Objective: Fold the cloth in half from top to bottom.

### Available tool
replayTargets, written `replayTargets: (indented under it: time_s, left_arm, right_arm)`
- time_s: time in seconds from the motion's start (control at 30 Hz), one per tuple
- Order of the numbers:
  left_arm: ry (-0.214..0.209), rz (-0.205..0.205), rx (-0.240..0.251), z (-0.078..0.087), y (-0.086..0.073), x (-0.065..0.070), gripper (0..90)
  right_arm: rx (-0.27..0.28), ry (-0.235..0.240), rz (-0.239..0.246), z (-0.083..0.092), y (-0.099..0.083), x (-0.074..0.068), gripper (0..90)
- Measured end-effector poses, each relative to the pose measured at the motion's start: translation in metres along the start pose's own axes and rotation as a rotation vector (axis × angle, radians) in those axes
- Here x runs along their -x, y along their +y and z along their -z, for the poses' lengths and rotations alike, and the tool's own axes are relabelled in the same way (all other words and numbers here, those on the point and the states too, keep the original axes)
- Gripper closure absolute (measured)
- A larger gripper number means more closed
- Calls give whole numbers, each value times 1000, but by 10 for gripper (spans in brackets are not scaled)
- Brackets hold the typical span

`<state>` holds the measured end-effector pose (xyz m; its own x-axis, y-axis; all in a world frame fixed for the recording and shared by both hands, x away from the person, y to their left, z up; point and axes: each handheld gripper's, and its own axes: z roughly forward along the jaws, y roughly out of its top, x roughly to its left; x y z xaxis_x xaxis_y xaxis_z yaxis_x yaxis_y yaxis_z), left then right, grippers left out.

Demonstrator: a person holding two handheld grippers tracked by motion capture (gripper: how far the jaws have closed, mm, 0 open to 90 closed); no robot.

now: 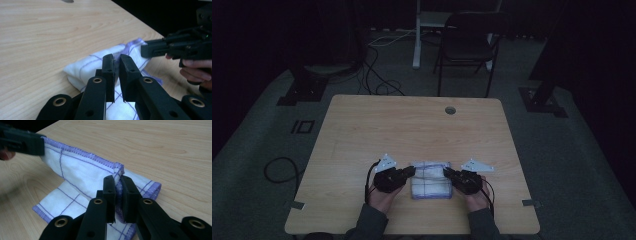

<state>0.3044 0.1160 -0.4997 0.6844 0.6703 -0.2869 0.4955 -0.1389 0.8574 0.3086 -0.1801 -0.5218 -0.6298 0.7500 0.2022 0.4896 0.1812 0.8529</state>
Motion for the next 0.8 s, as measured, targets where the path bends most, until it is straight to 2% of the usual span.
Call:
replayTargets:
  time_s: [0.17, 0.3, 0.4, 0.53, 0.67, 0.8]
  left_arm:
    - [9, 10, 22, 4, 5, -4, 826]
    - [18, 23, 5, 0, 3, -8, 820]
    - [17, 24, -23, -5, -2, -9, 818]
    - [7, 14, -64, -12, -10, -5, 814]
    - [-6, -9, -105, -15, -22, 2, 811]
    - [-7, -14, -130, -14, -32, 5, 808]
  right_arm:
    - [-3, -2, 10, 2, -2, -2, 835]
    - [-7, -5, 11, 4, -4, -2, 828]
    - [-3, -8, 10, 6, -4, -1, 798]
    - [12, -19, -1, 12, -5, 1, 696]
    - [26, -32, -15, 17, -5, 5, 661]
    - [44, -51, -29, 22, -4, 9, 637]
